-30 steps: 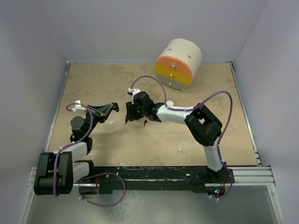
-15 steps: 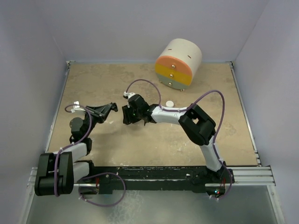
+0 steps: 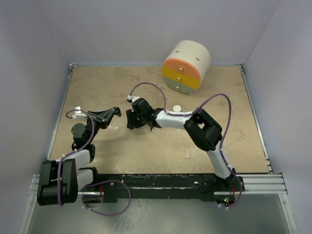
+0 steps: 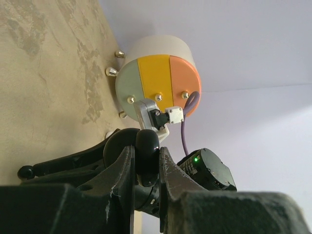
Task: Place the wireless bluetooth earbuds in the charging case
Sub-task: Pick up the earbud from the center of the board.
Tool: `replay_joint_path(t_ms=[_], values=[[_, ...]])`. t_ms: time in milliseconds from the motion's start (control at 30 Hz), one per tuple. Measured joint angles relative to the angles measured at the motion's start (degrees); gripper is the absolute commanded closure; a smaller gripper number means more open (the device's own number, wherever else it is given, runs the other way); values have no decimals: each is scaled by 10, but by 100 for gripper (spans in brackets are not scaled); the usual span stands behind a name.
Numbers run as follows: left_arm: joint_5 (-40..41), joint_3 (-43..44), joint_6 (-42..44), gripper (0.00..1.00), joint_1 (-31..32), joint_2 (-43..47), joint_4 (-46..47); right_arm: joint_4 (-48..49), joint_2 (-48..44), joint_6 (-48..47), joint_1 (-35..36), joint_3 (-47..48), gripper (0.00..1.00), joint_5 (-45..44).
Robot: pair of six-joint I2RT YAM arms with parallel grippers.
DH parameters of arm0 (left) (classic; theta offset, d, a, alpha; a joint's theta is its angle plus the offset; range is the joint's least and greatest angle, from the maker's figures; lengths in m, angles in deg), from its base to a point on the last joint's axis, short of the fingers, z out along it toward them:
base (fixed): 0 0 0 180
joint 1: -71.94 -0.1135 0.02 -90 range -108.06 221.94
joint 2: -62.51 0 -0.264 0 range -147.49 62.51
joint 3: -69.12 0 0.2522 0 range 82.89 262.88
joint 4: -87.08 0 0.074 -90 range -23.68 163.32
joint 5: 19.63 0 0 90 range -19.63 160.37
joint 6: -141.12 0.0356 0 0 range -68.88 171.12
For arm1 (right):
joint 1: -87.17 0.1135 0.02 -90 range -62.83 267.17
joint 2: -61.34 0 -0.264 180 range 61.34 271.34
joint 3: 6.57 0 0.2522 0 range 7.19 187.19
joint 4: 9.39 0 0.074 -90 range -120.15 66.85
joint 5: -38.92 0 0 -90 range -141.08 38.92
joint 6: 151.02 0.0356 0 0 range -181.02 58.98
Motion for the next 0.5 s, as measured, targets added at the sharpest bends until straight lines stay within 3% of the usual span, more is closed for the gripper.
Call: replay_joint_path(t_ms=[500], values=[[-4,-6,0,100,-9,1,3,-5,9,0,6,12,63,-4]])
